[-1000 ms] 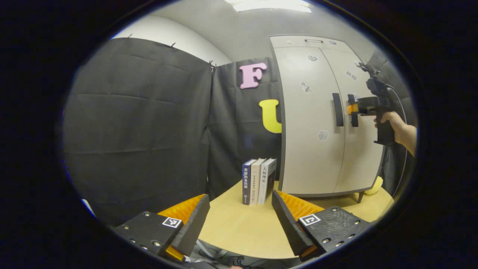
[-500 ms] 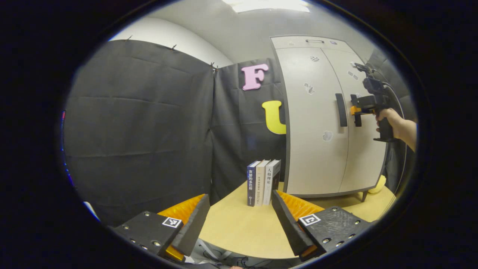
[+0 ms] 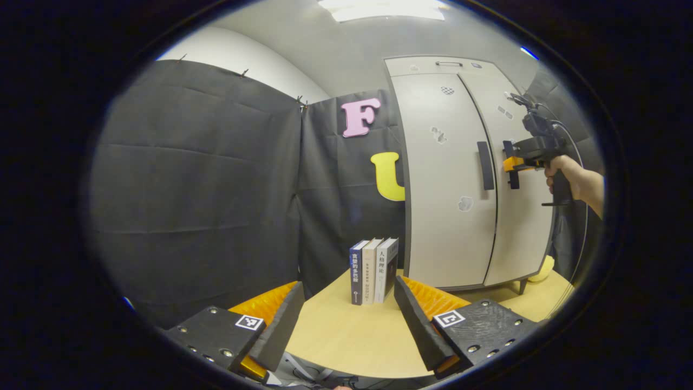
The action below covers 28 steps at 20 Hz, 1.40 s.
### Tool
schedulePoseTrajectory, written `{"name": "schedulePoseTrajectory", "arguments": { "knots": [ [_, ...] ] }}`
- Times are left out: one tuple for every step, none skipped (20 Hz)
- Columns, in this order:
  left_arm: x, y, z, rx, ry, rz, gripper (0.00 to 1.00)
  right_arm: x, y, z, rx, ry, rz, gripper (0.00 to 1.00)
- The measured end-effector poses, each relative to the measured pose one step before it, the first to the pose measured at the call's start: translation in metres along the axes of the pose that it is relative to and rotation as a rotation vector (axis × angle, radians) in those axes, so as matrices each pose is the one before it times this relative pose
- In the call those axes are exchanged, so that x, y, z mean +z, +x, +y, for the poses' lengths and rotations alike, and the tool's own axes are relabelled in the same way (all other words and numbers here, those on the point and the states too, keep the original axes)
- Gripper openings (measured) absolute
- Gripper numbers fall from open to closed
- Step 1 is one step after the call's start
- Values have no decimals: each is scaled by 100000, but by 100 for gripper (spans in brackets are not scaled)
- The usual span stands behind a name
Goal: Open the right door of the double-door shoe cabinet with the right hand, and open the left door with the left hand.
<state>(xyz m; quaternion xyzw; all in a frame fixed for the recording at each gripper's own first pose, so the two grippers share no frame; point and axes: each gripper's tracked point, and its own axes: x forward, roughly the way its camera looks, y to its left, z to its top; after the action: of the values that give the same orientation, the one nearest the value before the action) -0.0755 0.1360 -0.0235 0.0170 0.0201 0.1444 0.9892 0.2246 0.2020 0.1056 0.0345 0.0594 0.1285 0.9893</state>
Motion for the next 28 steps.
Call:
{"name": "schedulePoseTrajectory", "arguments": {
  "knots": [
    [245, 67, -263, -721, -47, -464, 100, 54, -565, -89, 837, 166, 158, 14],
    [55, 2, -254, -759, -180, -282, 98, 20, -518, -95, 900, 107, 370, 14],
    [107, 131, -268, -779, -381, -152, 100, -101, -502, -11, 928, -52, 216, 14],
    [-113, 33, -359, -942, -501, -60, 100, -18, -497, -70, 1053, -517, 286, 14],
    [72, 110, -436, -857, -362, -101, 100, -129, -562, -58, 1073, -482, 376, 14],
    [66, 0, -388, -878, -63, -108, 100, 4, -491, -82, 1268, -392, 247, 14],
    [76, 25, -355, -894, 182, -223, 100, -89, -556, -64, 1383, 99, 505, 14],
    [29, 182, -530, -822, 332, -148, 98, -6, -538, -114, 1326, 233, 620, 14],
    [82, 69, -510, -724, 276, -160, 100, -61, -617, -87, 1188, 108, 612, 14],
    [59, -49, -438, -843, 76, -111, 100, -29, -499, -105, 913, -134, 525, 14],
    [153, 60, -596, -805, -66, -87, 100, -57, -484, -98, 697, -385, 363, 14],
    [62, 134, -571, -899, -8, -136, 100, -9, -421, -141, 620, -274, 253, 14],
    [190, -66, -549, -857, 239, -176, 100, -54, -139, 31, 790, -19, 306, 14],
    [31, 6, -530, -817, 532, -176, 100, -40, -100, 0, 1063, 282, 434, 14],
    [201, 109, -406, -645, 675, -262, 100, -42, -355, -64, 1403, 117, 611, 14],
    [115, -40, -495, -626, 548, -390, 100, -27, -327, -75, 1548, 128, 396, 14],
    [223, -6, -381, -584, 290, -331, 100, -68, -423, -51, 1701, 153, 442, 14],
    [-15, 104, -372, -523, 80, -85, 100, -33, -253, -69, 1169, 313, 385, 14],
    [28, 132, -347, -395, -91, 49, 100, -149, -393, -5, 1171, 318, 574, 14],
    [60, 107, -294, -352, -172, 107, 100, -88, -308, -39, 944, 124, 504, 14],
    [155, 52, -298, -394, -104, 49, 100, -123, -376, -53, 927, -17, 427, 14],
    [31, 229, -408, -393, 89, -54, 100, -59, -356, -109, 929, -151, 495, 14],
    [138, 30, -348, -380, 311, -139, 100, -74, -250, -38, 895, -267, 498, 14],
    [116, 107, -372, -497, 397, -302, 100, 65, -64, 14, 797, -205, 472, 14],
    [156, 114, -327, -520, 517, -287, 100, 58, 19, 26, 715, -69, 379, 14],
    [75, 215, -472, -517, 491, -185, 100, 60, -80, -7, 731, 41, 318, 14],
    [143, 138, -524, -572, 292, -21, 100, 7, -171, -71, 779, 237, 237, 14],
    [60, 337, -514, -658, 95, -78, 100, 123, -50, -113, 697, 642, 268, 17]
  ]
}}
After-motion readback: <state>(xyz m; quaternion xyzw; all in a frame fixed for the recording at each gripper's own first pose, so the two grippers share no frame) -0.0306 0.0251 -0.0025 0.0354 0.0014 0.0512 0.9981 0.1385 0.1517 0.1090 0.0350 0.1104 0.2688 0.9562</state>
